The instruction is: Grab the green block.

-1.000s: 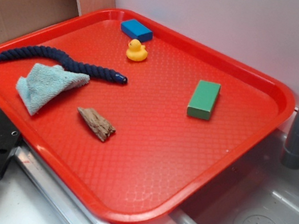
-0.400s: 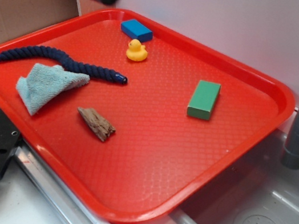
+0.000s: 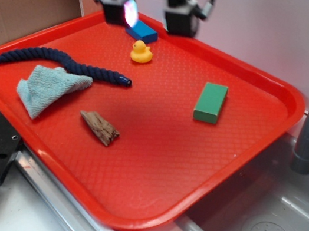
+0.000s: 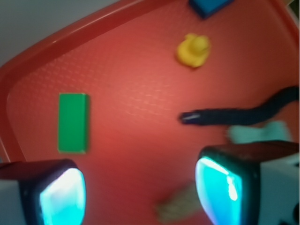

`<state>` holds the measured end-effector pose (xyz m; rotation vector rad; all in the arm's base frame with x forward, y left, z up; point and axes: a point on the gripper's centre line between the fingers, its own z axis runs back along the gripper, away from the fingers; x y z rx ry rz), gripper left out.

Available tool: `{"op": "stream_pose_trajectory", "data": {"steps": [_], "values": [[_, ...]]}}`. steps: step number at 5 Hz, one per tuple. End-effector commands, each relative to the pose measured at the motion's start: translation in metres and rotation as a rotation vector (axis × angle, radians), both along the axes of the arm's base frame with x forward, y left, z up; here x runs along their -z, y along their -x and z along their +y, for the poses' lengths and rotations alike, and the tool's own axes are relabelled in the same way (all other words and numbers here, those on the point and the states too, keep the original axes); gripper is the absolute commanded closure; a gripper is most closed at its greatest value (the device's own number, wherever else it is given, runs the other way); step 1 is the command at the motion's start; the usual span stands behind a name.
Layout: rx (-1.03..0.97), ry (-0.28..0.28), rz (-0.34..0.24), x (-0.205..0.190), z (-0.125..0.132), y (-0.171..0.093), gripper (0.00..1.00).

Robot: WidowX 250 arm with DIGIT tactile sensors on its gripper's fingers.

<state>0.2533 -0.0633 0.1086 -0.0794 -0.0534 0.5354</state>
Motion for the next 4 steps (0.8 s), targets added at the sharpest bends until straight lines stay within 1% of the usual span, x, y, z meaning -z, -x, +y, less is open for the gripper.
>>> {"op": "stream_pose_trajectory", "data": {"steps": [1, 2, 3, 4], "values": [[0.012, -0.058, -0.036, 0.05, -0.024, -0.038, 0.0], [0.043, -0.095, -0.035, 0.069, -0.036, -0.047, 0.0], [0.12, -0.061, -0.063, 0.074, -0.044, -0.053, 0.0], [0.126, -0.089, -0.052, 0.077, -0.044, -0.055, 0.0]]}}
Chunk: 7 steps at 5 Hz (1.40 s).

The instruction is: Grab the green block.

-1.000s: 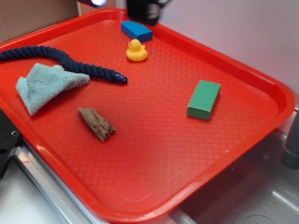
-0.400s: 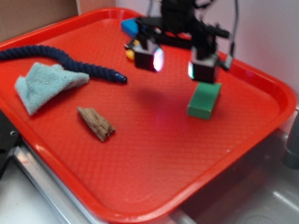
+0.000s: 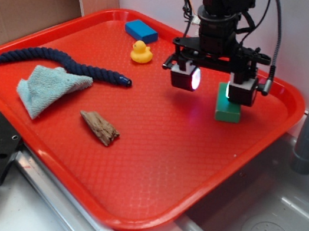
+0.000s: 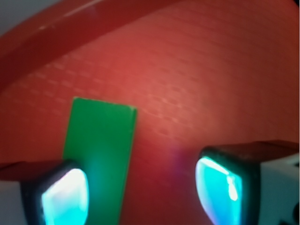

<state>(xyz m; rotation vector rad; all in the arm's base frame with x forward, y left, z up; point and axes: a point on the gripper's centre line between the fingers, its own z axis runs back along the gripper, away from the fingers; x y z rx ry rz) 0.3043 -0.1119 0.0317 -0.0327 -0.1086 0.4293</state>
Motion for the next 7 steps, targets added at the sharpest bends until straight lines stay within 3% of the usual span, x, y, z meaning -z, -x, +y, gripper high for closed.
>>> {"op": "stream_pose_trajectory", "data": {"steps": [1, 2, 3, 4, 5, 6, 7], "values": [[0.006, -0.002, 0.068, 0.019, 0.007, 0.021, 0.04], [-0.001, 0.027, 0.124, 0.009, 0.023, 0.047, 0.0], [-0.003, 0.039, 0.128, -0.028, 0.066, 0.043, 0.0], [0.0, 0.041, 0.085, -0.048, 0.074, 0.04, 0.0], [0.006, 0.032, 0.045, -0.059, 0.063, 0.023, 0.0], [0.116, 0.035, 0.055, -0.05, 0.056, 0.027, 0.0], [0.335, -0.032, 0.078, -0.043, 0.046, 0.036, 0.0]]}}
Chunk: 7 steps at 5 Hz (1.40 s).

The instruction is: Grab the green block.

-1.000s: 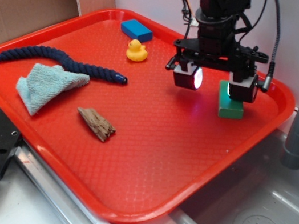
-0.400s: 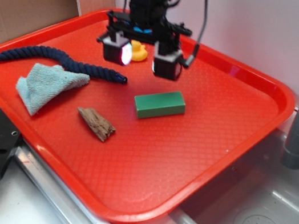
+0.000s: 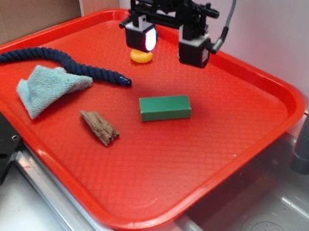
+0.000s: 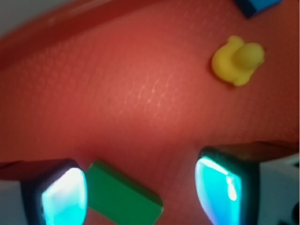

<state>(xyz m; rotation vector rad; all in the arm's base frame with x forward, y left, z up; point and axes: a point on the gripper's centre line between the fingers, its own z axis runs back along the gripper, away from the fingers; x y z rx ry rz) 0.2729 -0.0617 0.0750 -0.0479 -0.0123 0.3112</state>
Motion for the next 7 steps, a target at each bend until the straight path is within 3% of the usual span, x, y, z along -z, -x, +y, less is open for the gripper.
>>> {"op": "stream_pose_trajectory", "data": {"steps": [1, 3, 5, 6, 7], "values": [[0.281, -0.08, -0.013, -0.001, -0.002, 0.013, 0.0], [0.311, -0.098, 0.012, 0.009, -0.004, 0.013, 0.0], [0.547, -0.066, -0.019, 0.038, -0.017, 0.022, 0.0], [0.713, 0.007, -0.036, 0.052, -0.021, 0.03, 0.0], [0.656, -0.05, 0.01, 0.063, -0.015, 0.031, 0.23]]}}
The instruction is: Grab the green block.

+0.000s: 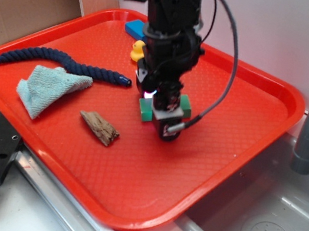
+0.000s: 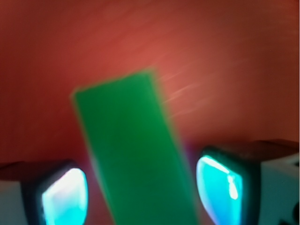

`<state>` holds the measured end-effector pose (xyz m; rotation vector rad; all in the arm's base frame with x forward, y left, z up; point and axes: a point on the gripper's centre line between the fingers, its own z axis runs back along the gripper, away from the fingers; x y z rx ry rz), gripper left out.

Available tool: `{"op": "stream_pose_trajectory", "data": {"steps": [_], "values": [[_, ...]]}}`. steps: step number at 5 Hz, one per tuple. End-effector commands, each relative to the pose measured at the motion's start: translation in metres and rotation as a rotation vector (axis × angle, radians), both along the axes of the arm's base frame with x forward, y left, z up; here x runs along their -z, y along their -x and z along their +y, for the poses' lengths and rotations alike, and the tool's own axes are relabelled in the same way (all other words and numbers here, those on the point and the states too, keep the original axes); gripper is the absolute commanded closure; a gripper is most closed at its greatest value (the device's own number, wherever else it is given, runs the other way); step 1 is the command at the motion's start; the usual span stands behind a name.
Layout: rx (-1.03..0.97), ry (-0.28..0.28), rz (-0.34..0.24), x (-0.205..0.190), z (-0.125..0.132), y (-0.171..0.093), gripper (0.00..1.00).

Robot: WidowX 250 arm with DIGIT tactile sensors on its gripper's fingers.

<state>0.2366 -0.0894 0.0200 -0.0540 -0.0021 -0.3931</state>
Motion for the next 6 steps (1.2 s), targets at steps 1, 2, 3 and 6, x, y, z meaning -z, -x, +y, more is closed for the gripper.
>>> {"op": "stream_pose_trajectory", "data": {"steps": [1, 2, 3, 6], "values": [[-0.15, -0.067, -0.048, -0.011, 0.028, -0.002, 1.0], [-0.344, -0.057, -0.069, -0.061, 0.059, -0.016, 1.0], [-0.593, -0.138, -0.108, -0.114, 0.096, -0.008, 1.0], [-0.624, -0.095, -0.134, -0.246, 0.095, 0.041, 1.0]]}}
